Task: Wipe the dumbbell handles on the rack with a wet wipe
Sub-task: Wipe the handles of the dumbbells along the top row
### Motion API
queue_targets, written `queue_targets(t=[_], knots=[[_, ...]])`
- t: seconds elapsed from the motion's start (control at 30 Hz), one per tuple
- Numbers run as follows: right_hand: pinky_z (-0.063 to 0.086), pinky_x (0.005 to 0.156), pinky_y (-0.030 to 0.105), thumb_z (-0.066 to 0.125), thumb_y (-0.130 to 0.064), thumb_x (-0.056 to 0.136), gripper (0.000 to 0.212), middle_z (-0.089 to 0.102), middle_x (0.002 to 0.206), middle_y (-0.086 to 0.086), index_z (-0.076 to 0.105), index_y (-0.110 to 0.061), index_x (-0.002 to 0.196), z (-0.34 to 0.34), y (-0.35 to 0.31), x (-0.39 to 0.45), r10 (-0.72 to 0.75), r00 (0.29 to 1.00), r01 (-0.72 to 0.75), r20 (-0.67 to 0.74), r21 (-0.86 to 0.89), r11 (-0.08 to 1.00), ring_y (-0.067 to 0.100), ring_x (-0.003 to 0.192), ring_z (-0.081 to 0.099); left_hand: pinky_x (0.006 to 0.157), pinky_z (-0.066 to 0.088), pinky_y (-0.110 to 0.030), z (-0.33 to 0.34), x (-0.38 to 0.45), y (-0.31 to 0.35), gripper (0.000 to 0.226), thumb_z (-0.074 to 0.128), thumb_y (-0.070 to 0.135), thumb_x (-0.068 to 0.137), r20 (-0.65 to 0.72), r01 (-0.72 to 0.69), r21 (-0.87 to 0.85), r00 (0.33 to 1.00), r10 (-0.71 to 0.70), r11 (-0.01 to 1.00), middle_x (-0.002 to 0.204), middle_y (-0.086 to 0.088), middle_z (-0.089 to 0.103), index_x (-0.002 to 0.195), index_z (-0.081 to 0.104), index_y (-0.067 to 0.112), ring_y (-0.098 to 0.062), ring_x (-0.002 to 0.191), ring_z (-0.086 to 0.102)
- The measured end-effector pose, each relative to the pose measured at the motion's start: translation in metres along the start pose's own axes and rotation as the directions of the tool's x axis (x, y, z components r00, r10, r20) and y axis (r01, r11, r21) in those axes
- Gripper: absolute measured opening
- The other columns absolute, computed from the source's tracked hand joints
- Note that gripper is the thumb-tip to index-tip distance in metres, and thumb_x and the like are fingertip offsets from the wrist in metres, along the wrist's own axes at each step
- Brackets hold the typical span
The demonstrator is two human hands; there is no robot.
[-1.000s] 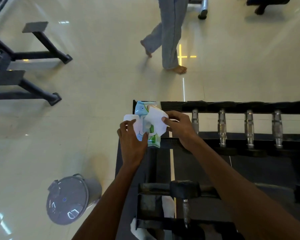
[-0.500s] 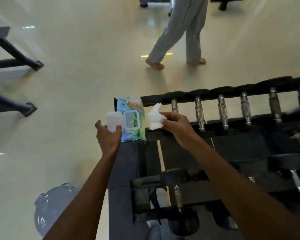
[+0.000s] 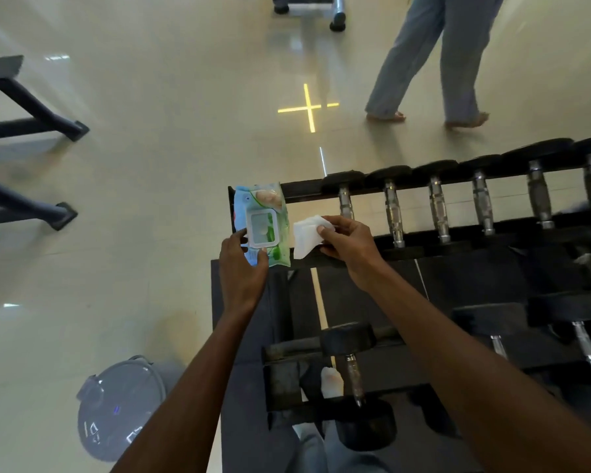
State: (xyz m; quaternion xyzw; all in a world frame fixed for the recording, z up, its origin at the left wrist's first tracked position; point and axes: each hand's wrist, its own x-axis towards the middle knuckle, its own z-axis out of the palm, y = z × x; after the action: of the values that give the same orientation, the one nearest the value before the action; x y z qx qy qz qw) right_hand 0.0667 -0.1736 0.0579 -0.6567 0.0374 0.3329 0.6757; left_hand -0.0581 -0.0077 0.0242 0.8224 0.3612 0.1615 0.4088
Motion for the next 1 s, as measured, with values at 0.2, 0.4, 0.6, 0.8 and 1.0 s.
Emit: queue_targets(t=[0.2,0.4,0.6,0.8,1.0], knots=[[0.062,0.075,0.031,0.06,-0.004,0.097,0.026,0.061,0.126,0.013,0.063,-0.013,0.122,-0.021,-0.011,0.006,0.035,0.999,-0.033,-0.015,0.148,0.988,0.027,0.113,0.063,0.102,0.042,-0.03,0.012,-0.007,0.012,0.065,0.074,0.012,0.09,-0.09,-0.084,0.081,0.992,0.092,0.993,0.139,-0.016,0.049,0.147,0.044,0.005,-0.027,0.125,0.047],[0.056,0.067,0.023,0.07,-0.015,0.094,0.027,0.062,0.116,-0.003,0.063,-0.023,0.118,-0.07,-0.021,0.028,-0.151,0.987,0.123,-0.047,-0.377,0.918,0.016,0.104,0.063,0.105,0.044,-0.034,0.055,-0.025,0.043,0.055,0.073,0.013,0.091,-0.083,-0.203,0.132,0.973,0.215,0.97,0.139,-0.014,0.047,0.139,0.046,0.009,-0.025,0.128,0.043],[0.052,0.076,0.017,0.076,-0.01,0.087,0.028,0.068,0.106,-0.004,0.069,-0.016,0.113,-0.105,-0.04,0.068,-0.312,0.947,0.291,0.079,-0.627,0.723,0.007,0.098,0.064,0.094,0.055,-0.043,0.126,-0.049,0.067,0.042,0.076,0.039,0.09,0.133,-0.038,-0.032,0.99,0.042,0.999,0.116,0.005,0.052,0.122,0.057,0.02,-0.013,0.109,0.056],[0.039,0.09,0.002,0.071,-0.005,0.09,0.025,0.059,0.12,0.005,0.076,-0.009,0.114,-0.109,-0.02,0.089,-0.357,0.819,0.566,0.45,-0.736,0.371,0.012,0.104,0.057,0.087,0.052,-0.028,0.165,-0.062,0.076,0.062,0.088,0.055,0.068,0.023,0.189,-0.055,0.982,-0.188,0.98,0.109,-0.002,0.059,0.11,0.065,0.015,-0.015,0.102,0.058],[0.044,0.095,0.041,0.057,0.007,0.092,0.032,0.049,0.127,0.021,0.069,-0.001,0.121,-0.123,0.007,0.096,-0.097,0.665,0.747,0.741,-0.659,0.088,0.035,0.113,0.049,0.078,0.049,-0.017,0.17,-0.081,0.08,0.052,0.089,0.051,0.07,-0.046,0.228,-0.083,0.972,-0.232,0.97,0.105,0.002,0.064,0.106,0.067,0.019,-0.011,0.096,0.062]])
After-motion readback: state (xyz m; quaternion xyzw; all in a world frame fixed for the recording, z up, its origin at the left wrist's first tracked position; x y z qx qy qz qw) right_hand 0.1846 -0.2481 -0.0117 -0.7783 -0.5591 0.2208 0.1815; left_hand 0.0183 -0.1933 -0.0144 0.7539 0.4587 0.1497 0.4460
